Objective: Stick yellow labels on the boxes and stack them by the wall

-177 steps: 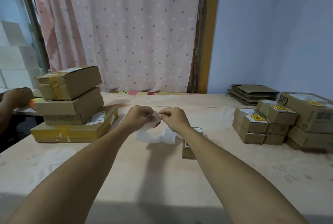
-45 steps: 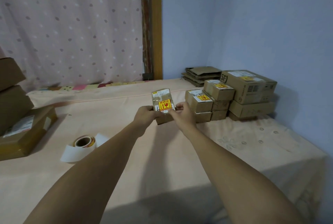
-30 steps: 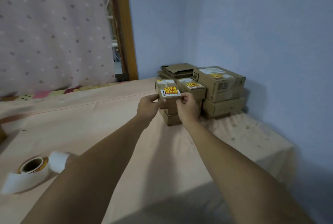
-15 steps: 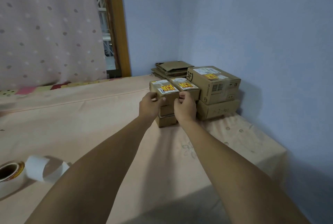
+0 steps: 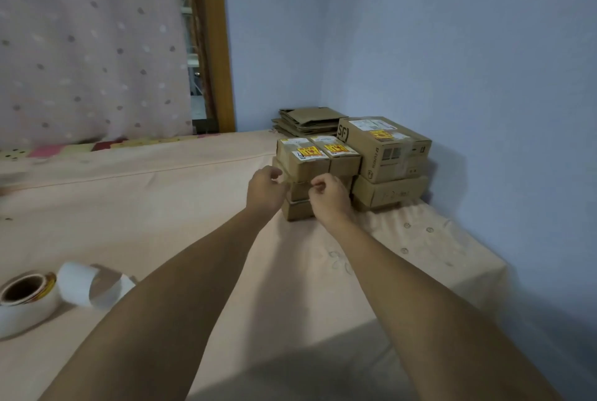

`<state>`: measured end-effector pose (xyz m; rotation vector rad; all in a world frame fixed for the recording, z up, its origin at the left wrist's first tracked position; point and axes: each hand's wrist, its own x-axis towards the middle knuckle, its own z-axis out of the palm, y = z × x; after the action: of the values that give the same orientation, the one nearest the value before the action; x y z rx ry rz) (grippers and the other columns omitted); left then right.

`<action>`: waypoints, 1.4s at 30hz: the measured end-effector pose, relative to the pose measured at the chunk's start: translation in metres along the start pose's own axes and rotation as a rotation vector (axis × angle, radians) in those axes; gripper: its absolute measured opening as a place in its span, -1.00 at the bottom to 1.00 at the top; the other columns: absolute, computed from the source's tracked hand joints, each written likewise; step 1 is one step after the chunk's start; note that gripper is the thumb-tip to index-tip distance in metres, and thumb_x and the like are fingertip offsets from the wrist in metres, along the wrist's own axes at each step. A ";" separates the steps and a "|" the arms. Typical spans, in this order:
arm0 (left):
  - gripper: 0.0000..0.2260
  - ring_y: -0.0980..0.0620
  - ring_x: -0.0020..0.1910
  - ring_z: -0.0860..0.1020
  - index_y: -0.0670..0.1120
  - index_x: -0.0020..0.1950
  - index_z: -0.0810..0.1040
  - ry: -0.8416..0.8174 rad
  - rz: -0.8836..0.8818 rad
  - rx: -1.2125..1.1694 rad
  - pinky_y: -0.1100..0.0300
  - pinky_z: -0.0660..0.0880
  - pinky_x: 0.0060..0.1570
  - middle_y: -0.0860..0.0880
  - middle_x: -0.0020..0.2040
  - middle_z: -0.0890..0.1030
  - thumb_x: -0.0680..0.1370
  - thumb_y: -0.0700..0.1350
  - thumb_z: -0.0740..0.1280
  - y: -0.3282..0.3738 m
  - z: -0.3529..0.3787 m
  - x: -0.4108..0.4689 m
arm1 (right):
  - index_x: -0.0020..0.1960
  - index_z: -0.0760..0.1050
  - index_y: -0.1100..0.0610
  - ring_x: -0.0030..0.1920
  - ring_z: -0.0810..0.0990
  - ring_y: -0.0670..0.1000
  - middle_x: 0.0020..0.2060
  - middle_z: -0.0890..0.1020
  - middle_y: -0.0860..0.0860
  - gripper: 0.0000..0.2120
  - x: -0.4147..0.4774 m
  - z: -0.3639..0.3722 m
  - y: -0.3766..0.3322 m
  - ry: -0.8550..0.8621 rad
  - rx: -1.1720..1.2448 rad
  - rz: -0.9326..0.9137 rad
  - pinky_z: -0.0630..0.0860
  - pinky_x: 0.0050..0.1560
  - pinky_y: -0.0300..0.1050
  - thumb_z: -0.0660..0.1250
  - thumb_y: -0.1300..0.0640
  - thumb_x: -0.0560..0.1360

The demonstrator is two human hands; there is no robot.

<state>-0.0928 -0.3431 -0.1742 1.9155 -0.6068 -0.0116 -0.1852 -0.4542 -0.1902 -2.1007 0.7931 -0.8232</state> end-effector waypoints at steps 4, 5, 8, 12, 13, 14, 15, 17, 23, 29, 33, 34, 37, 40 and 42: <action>-0.81 -0.02 0.08 0.58 -0.11 0.15 0.65 0.004 0.010 0.150 0.10 0.53 0.10 -0.03 0.14 0.60 0.56 -0.17 0.36 -0.029 -0.048 -0.012 | -0.07 0.51 -0.03 0.04 0.57 0.04 0.00 0.60 -0.04 -0.90 -0.020 0.038 -0.019 -0.067 0.005 -0.025 0.41 -0.05 -0.13 0.32 0.17 0.54; -0.83 -0.02 0.06 0.58 -0.10 0.12 0.65 0.009 0.012 0.194 0.12 0.52 0.07 -0.01 0.12 0.61 0.56 -0.17 0.35 -0.038 -0.067 -0.017 | -0.08 0.51 -0.02 0.04 0.58 0.05 -0.01 0.62 -0.04 -0.91 -0.027 0.053 -0.028 -0.099 0.020 -0.033 0.42 -0.05 -0.12 0.32 0.17 0.54; -0.86 0.00 -0.01 0.56 -0.10 0.04 0.66 0.046 -0.002 0.330 0.17 0.44 -0.06 0.01 0.06 0.60 0.56 -0.18 0.32 -0.065 -0.129 -0.032 | -0.06 0.56 0.04 0.01 0.61 0.05 -0.04 0.65 -0.06 -0.92 -0.055 0.098 -0.058 -0.207 0.071 -0.057 0.54 -0.01 -0.06 0.29 0.14 0.55; -0.83 -0.04 -0.03 0.57 -0.16 -0.01 0.67 0.135 -0.056 0.481 0.14 0.48 -0.07 -0.03 -0.02 0.64 0.53 -0.23 0.29 -0.100 -0.218 -0.059 | -0.01 0.57 -0.01 0.01 0.62 0.06 -0.02 0.65 -0.08 -0.89 -0.098 0.159 -0.113 -0.464 0.105 -0.070 0.59 0.05 -0.04 0.29 0.01 0.54; -0.83 -0.05 -0.04 0.57 -0.15 -0.04 0.67 0.154 -0.067 0.530 0.12 0.50 -0.07 -0.04 -0.03 0.64 0.52 -0.23 0.27 -0.108 -0.239 -0.066 | 0.01 0.57 -0.01 0.03 0.62 0.06 0.00 0.65 -0.07 -0.85 -0.108 0.173 -0.126 -0.546 0.089 -0.080 0.58 0.06 -0.05 0.30 -0.05 0.54; -0.83 -0.06 -0.05 0.57 -0.15 -0.07 0.66 0.171 -0.082 0.586 0.10 0.51 -0.10 -0.04 -0.05 0.63 0.50 -0.22 0.26 -0.115 -0.258 -0.073 | 0.04 0.57 -0.01 0.05 0.61 0.06 0.04 0.64 -0.06 -0.81 -0.118 0.185 -0.139 -0.623 0.067 -0.096 0.56 0.05 -0.07 0.31 -0.10 0.54; -0.83 -0.07 -0.08 0.57 -0.14 -0.09 0.65 0.180 -0.103 0.642 0.11 0.50 -0.14 -0.05 -0.06 0.62 0.49 -0.21 0.25 -0.122 -0.277 -0.081 | 0.07 0.57 0.00 0.07 0.60 0.05 0.07 0.64 -0.05 -0.76 -0.128 0.197 -0.150 -0.693 0.051 -0.109 0.53 0.02 -0.10 0.31 -0.14 0.55; -0.86 -0.08 -0.10 0.56 -0.12 -0.11 0.62 0.163 -0.161 0.737 0.13 0.46 -0.21 -0.03 -0.09 0.60 0.47 -0.17 0.27 -0.136 -0.309 -0.095 | 0.12 0.57 0.01 0.08 0.58 0.06 0.12 0.62 -0.02 -0.70 -0.150 0.215 -0.168 -0.813 0.050 -0.108 0.46 -0.06 -0.12 0.30 -0.19 0.56; -0.78 -0.08 0.00 0.49 -0.12 -0.04 0.60 0.045 -0.145 0.903 0.13 0.31 -0.22 -0.05 -0.05 0.55 0.48 0.02 0.34 -0.169 -0.358 -0.127 | 0.27 0.53 -0.01 0.15 0.54 0.08 0.25 0.57 0.01 -0.64 -0.189 0.252 -0.201 -0.953 -0.075 -0.187 0.43 0.03 -0.09 0.25 -0.18 0.58; -0.76 -0.08 -0.03 0.52 -0.06 -0.17 0.71 -0.018 -0.038 0.840 0.15 0.29 -0.20 -0.04 -0.13 0.48 0.44 0.08 0.37 -0.179 -0.379 -0.146 | 0.19 0.55 -0.06 0.13 0.57 0.07 0.23 0.59 -0.01 -0.71 -0.207 0.265 -0.218 -0.960 -0.034 -0.179 0.46 -0.01 -0.08 0.28 -0.17 0.56; -0.61 -0.15 -0.11 0.48 -0.02 -0.24 0.71 -0.108 0.049 0.982 0.08 0.39 -0.16 -0.11 -0.12 0.52 0.34 0.22 0.22 -0.182 -0.387 -0.157 | 0.16 0.58 -0.04 0.11 0.55 0.06 0.17 0.60 -0.01 -0.78 -0.216 0.266 -0.224 -0.961 -0.041 -0.228 0.42 -0.01 -0.13 0.34 -0.09 0.56; -0.62 -0.17 -0.13 0.49 -0.03 -0.25 0.71 -0.115 0.070 1.010 0.08 0.40 -0.18 -0.12 -0.13 0.53 0.36 0.20 0.24 -0.181 -0.390 -0.158 | 0.13 0.59 -0.03 0.10 0.55 0.05 0.13 0.60 -0.02 -0.81 -0.218 0.265 -0.226 -0.954 -0.019 -0.218 0.42 -0.05 -0.15 0.36 -0.06 0.55; -0.84 -0.18 -0.11 0.51 -0.06 -0.22 0.71 -0.151 0.132 1.094 0.06 0.42 -0.16 -0.14 -0.11 0.55 0.44 -0.02 0.39 -0.171 -0.398 -0.163 | -0.01 0.65 -0.02 0.04 0.57 0.03 0.02 0.61 -0.06 -0.89 -0.226 0.261 -0.235 -0.933 0.082 -0.166 0.44 -0.20 -0.20 0.40 0.07 0.48; -0.82 -0.13 -0.02 0.49 -0.11 -0.10 0.73 -0.172 0.157 1.142 0.03 0.43 -0.04 -0.10 -0.01 0.56 0.56 -0.06 0.38 -0.161 -0.408 -0.168 | -0.23 0.69 0.07 -0.19 0.68 0.08 -0.14 0.72 0.06 -0.82 -0.241 0.263 -0.247 -0.897 0.238 -0.068 0.67 -0.14 0.03 0.33 0.26 0.37; -0.78 -0.09 0.02 0.50 -0.16 -0.06 0.72 -0.184 0.123 1.131 0.08 0.42 -0.04 -0.09 0.02 0.55 0.60 -0.06 0.35 -0.158 -0.417 -0.172 | -0.28 0.69 0.11 -0.32 0.68 0.11 -0.24 0.73 0.09 -0.79 -0.250 0.262 -0.256 -0.899 0.287 -0.037 0.69 -0.15 0.07 0.29 0.30 0.30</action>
<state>-0.0612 0.1337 -0.1793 2.9768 -0.9751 0.2933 -0.0706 -0.0256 -0.1991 -1.9303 0.1353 0.0454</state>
